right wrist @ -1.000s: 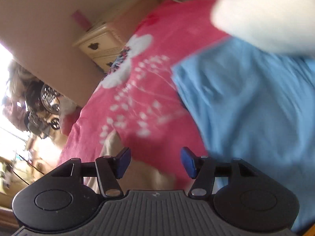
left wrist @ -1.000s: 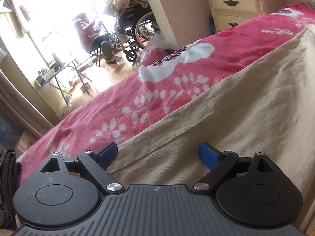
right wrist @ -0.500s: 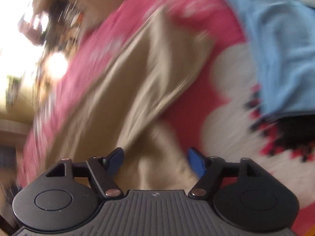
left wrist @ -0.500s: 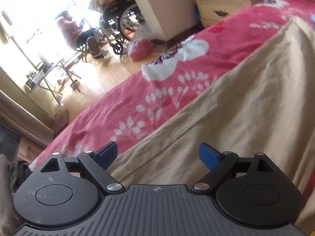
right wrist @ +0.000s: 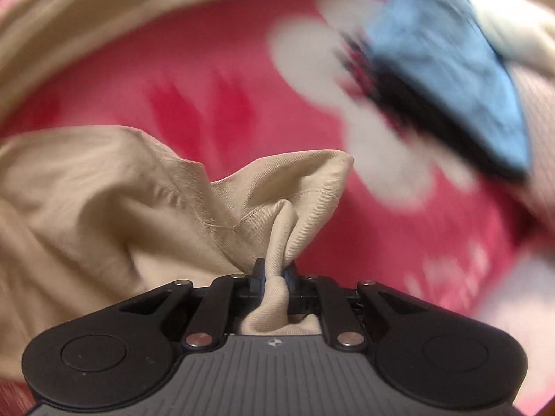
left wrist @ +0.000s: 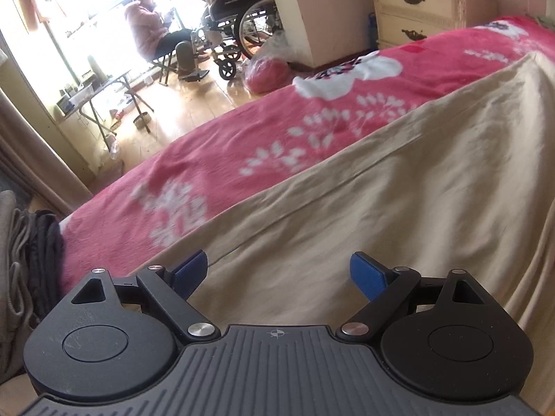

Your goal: Fold clothes

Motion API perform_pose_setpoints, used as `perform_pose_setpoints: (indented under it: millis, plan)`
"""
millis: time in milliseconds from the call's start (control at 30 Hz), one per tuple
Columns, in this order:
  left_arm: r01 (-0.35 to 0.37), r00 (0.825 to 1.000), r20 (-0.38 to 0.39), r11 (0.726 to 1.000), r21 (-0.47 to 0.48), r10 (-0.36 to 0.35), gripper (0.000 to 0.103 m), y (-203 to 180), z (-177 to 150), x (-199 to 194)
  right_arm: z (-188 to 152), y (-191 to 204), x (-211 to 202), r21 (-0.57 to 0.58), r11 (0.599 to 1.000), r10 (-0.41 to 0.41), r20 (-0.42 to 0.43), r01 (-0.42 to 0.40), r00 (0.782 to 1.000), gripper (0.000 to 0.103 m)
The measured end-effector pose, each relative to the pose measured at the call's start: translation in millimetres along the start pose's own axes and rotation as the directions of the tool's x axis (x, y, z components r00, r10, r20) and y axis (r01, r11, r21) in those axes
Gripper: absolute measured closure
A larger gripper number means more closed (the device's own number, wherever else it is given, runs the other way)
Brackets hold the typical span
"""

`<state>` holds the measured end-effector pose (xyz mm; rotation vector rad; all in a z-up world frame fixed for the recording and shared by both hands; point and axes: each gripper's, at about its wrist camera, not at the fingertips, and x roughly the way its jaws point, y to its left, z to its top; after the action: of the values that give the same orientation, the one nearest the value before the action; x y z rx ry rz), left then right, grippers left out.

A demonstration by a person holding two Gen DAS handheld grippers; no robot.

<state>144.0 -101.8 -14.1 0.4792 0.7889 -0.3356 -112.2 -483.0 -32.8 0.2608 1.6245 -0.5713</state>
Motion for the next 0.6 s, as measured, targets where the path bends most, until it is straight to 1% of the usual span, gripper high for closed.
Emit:
perform_pose_setpoints:
  millis: [100,167,200,233,267,333,400,433,467,500,533,567,600]
  plan:
    - [-0.007,1.000,0.016,1.000,-0.010,0.007,0.012,11.9,0.0,-2.9,-32.7,-21.8,4.4,0.023,0.999,-0.034,-0.122,0.037,0.992,0.093]
    - [-0.009,1.000,0.014,0.999,-0.032,0.010,0.012,20.7,0.1,-3.2,-46.1,-30.3,5.8,0.017,0.995,-0.091,-0.167,0.095,0.982,0.093]
    - [-0.006,1.000,0.008,0.999,-0.046,0.007,0.012,25.4,-0.1,-3.2,-50.9,-33.6,6.0,0.015,0.993,-0.116,-0.183,0.121,0.976,0.090]
    - [-0.005,1.000,0.003,0.998,-0.055,0.005,0.012,29.0,-1.7,-4.0,-54.5,-35.8,5.0,0.015,0.989,-0.141,-0.189,0.146,0.972,0.083]
    - [-0.006,1.000,-0.001,0.998,-0.055,0.005,0.012,31.6,-3.3,-5.4,-53.4,-34.6,-1.3,0.020,0.984,-0.170,-0.163,0.175,0.972,0.077]
    - [-0.009,1.000,-0.007,0.999,-0.043,0.009,0.013,35.6,-6.3,-8.9,-44.4,-30.7,-23.3,0.013,0.967,-0.254,-0.067,0.256,0.965,0.053]
    - [-0.015,1.000,-0.016,1.000,-0.012,0.015,0.012,40.2,-8.6,-15.9,-35.9,-23.9,-51.8,0.012,0.945,-0.327,0.056,0.327,0.943,0.045]
    - [-0.018,1.000,-0.017,1.000,0.010,0.018,0.012,43.3,-8.9,-21.3,-31.9,-19.1,-68.1,0.018,0.936,-0.351,0.125,0.351,0.928,0.042]
    - [-0.026,1.000,-0.010,0.999,0.039,0.026,0.012,47.1,-9.1,-27.9,-28.0,-12.5,-85.0,0.033,0.935,-0.352,0.196,0.352,0.915,0.042]
    - [-0.042,0.999,0.002,0.996,0.078,0.042,0.012,51.2,-9.0,-36.4,-24.8,-4.9,-101.7,0.043,0.940,-0.336,0.269,0.338,0.903,0.042]
    - [-0.062,0.998,0.017,0.991,0.121,0.061,0.012,55.4,-8.8,-45.5,-24.1,7.5,-116.3,0.023,0.961,-0.266,0.345,0.276,0.900,0.042]
    - [-0.083,0.996,0.032,0.983,0.163,0.079,0.012,59.6,-8.6,-54.6,-26.2,26.2,-126.5,-0.033,0.982,-0.156,0.401,0.184,0.902,0.042]
    - [-0.106,0.994,0.049,0.975,0.198,0.098,0.012,64.0,-8.8,-64.1,-28.3,45.0,-136.8,-0.094,0.991,-0.043,0.451,0.095,0.892,0.041]
